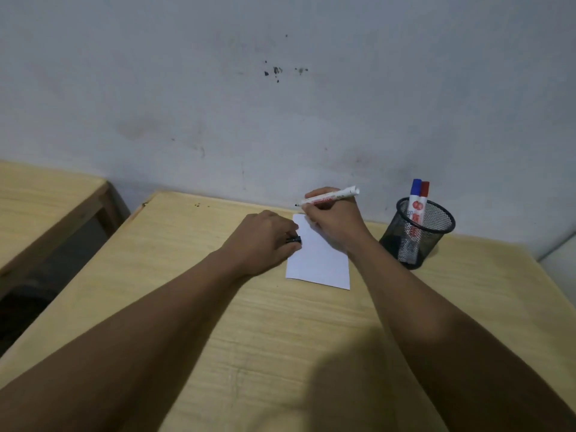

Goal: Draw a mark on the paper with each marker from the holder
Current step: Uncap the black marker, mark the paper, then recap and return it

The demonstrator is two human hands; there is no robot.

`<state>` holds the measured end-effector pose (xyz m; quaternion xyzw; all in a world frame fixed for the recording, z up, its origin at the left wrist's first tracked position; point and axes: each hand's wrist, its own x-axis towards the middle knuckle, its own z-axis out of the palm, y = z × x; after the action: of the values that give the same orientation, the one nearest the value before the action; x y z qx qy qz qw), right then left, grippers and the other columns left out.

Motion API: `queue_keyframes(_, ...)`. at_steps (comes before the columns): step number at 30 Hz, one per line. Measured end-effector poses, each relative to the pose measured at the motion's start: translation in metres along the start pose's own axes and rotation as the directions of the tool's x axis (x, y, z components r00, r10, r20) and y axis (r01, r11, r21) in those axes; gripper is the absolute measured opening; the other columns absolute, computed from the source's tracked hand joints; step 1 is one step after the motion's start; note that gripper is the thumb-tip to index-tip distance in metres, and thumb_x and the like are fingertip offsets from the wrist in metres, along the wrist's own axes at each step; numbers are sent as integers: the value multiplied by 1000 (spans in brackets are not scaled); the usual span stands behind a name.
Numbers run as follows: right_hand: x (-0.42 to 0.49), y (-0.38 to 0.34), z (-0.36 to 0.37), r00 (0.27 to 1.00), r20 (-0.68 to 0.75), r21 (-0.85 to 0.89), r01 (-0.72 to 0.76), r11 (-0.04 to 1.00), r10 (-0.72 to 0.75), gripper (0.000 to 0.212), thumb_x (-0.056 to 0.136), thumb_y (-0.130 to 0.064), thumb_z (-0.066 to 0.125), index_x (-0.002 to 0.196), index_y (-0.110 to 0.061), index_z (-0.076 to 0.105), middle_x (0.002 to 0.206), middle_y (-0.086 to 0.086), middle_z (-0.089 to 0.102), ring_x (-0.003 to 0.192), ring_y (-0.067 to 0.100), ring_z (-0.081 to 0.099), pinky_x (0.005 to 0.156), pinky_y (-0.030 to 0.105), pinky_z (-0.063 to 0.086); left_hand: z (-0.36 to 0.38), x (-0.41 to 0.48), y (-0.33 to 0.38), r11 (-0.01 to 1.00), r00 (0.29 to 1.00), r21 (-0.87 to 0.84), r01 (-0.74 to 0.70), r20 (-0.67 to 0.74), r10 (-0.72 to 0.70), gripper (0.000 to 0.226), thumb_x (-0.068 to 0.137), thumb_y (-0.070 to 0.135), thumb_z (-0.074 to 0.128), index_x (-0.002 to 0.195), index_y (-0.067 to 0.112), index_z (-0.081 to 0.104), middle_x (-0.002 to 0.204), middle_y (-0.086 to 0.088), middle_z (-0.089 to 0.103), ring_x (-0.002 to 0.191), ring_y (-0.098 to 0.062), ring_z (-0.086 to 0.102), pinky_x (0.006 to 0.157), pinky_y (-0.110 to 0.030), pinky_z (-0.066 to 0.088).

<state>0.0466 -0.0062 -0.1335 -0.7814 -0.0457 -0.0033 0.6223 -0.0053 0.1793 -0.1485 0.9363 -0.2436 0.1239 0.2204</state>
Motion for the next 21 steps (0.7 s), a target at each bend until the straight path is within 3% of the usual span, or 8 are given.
queue_keyframes(3, 1, 9, 1, 998, -38, -125, 51, 991, -56, 7, 87, -19, 77, 92, -14, 75, 84, 1, 74, 75, 12, 69, 64, 23, 54, 3, -1, -3, 999, 999, -33, 19, -25, -20, 31, 83, 46, 60, 100, 25, 75, 103, 6, 76, 97, -22, 63, 82, -41, 53)
queue_keyframes(8, 1, 18, 3, 997, -39, -163, 60, 985, -68, 13, 89, -27, 75, 90, -14, 75, 83, -1, 75, 79, 12, 70, 68, 24, 55, 5, -2, -4, 999, 997, -36, 31, -63, -33, 30, 82, 45, 62, 101, 26, 75, 94, 7, 76, 95, -21, 64, 82, -42, 52)
queue_keyframes(21, 6, 20, 5, 997, -47, -241, 48, 969, -61, 30, 89, -35, 75, 106, -10, 75, 98, 1, 76, 87, 8, 69, 65, 15, 53, 7, -2, -5, 994, 995, -93, 60, -68, -67, 28, 82, 47, 64, 98, 29, 77, 111, 14, 74, 107, -14, 62, 95, -47, 48)
